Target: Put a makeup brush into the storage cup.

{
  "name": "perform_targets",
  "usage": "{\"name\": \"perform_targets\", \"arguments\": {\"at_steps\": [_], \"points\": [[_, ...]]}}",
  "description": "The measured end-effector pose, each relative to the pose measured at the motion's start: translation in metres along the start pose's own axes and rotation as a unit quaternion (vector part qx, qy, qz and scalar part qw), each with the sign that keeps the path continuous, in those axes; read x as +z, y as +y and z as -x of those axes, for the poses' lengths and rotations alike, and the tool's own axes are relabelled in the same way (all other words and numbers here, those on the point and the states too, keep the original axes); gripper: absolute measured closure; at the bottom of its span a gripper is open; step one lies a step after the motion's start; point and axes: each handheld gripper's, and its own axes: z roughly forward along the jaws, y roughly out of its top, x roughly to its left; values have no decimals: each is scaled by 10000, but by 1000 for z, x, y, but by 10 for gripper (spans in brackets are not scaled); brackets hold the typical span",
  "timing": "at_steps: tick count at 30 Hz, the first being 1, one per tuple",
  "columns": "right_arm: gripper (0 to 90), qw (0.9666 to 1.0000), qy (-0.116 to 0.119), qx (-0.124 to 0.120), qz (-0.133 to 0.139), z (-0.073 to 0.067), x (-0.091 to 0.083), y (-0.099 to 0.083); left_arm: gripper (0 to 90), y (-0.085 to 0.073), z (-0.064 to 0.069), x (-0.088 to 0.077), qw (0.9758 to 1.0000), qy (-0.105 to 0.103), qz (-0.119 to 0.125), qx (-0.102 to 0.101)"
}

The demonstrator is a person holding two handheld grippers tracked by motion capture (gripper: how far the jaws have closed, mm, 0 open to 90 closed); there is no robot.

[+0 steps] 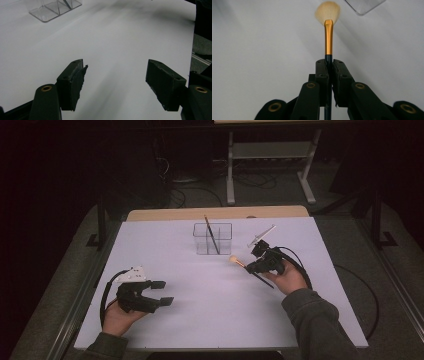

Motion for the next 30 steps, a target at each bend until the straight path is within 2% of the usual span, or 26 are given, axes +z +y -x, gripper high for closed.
{"name": "perform_targets", "arguments": {"at_steps": [4, 12, 16, 25, 30], "points": [[826, 9999, 70, -75, 75, -6, -4, 0, 303, 1, 1, 2, 10000, -42, 45, -58], [825, 9992, 139, -334, 166, -22, -10, 0, 309, 5, 5, 7, 9999, -121, 68, -44], [826, 9985, 251, -401, 263, -32, -11, -1, 313, 7, 7, 9, 9998, -155, 102, -26], [825, 9960, 401, -700, 391, -48, -13, -4, 314, 15, 11, 16, 9996, -283, 31, 78], [826, 9943, 502, -836, 433, -57, -13, -5, 318, 22, 15, 22, 9993, -367, -38, 61]]}}
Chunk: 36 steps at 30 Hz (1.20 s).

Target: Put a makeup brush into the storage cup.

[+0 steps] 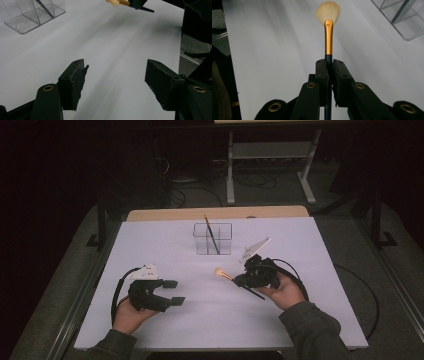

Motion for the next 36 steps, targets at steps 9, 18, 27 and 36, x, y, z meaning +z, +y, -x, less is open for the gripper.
{"name": "perform_targets", "arguments": {"at_steps": [9, 18, 27, 36], "points": [[825, 9996, 245, -129, 66, -11, 5, 0, 323, 15, 3, 8, 9998, -102, -119, 95], [825, 9987, 357, -315, 179, -18, 9, 1, 332, 30, 8, 17, 9993, -258, -172, 211], [825, 9971, 508, -524, 221, -29, 12, 7, 337, 39, 11, 24, 9983, -450, -221, 283], [825, 9952, 638, -699, 263, -38, 16, 14, 365, 45, 14, 28, 9971, -557, -352, 385]]}}
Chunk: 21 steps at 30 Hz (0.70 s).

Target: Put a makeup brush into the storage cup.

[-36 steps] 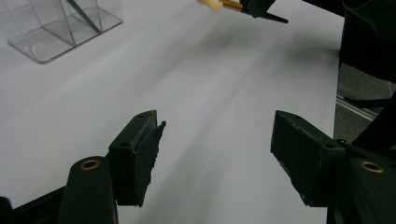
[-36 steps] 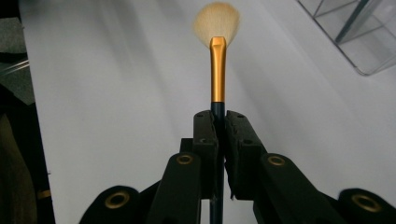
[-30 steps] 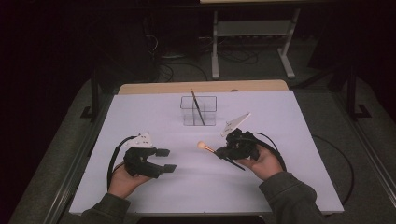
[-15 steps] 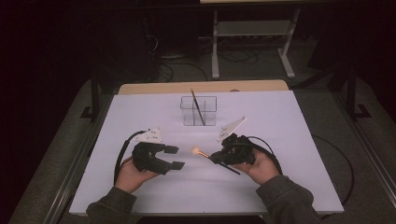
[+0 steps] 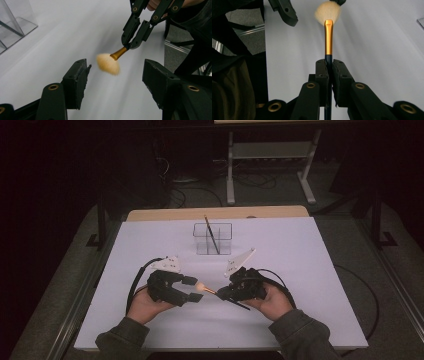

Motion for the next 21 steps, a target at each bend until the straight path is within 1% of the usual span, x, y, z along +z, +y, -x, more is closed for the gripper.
{"name": "perform_targets", "arguments": {"at_steps": [4, 5, 6, 10, 11, 13, 14, 17, 19, 21], "points": [[826, 10000, 35, -54, 33, -1, 1, 1, 380, 3, 0, 3, 10000, -44, -48, 13], [825, 10000, 57, -29, 26, -2, 1, 2, 384, 4, 1, 4, 10000, -43, -53, -3], [825, 10000, 71, -51, 32, -3, 1, 2, 387, 5, 1, 5, 10000, -52, -74, 38], [825, 9999, 105, -78, 39, -6, 1, 4, 386, 6, 1, 9, 9999, -85, -103, 32], [825, 9999, 121, -81, 38, -6, 2, 4, 388, 6, 0, 10, 9999, -88, -123, 56], [825, 9998, 112, -147, 37, -7, 3, 5, 400, 7, 1, 11, 9998, -99, -142, 40], [825, 9998, 123, -132, 32, -8, 3, 6, 408, 7, 1, 11, 9998, -109, -178, 30], [825, 9997, 122, -202, 42, -9, 3, 7, 439, 6, 1, 12, 9996, -170, -200, 46], [825, 9997, 129, -208, 42, -10, 3, 7, 469, 7, 1, 11, 9995, -215, -211, 71], [825, 9997, 122, -207, 50, -11, 2, 7, 502, 6, 1, 11, 9995, -257, -192, 52]]}}
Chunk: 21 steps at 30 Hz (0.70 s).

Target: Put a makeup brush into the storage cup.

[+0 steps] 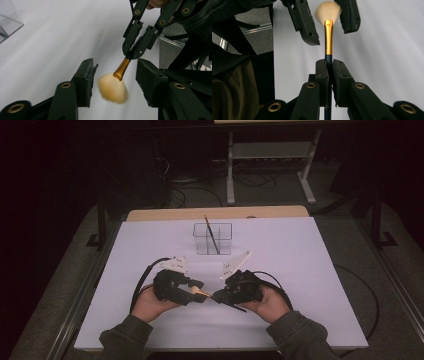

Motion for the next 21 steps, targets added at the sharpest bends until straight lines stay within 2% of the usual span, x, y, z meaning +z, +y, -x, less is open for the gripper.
{"name": "perform_targets", "arguments": {"at_steps": [12, 21], "points": [[825, 10000, -34, -86, 26, -2, 0, 0, 610, 0, -2, 1, 10000, -53, -39, 14], [825, 9998, -51, -168, 0, -2, 0, 0, 664, 0, -2, 0, 9999, -116, 30, 27]]}}
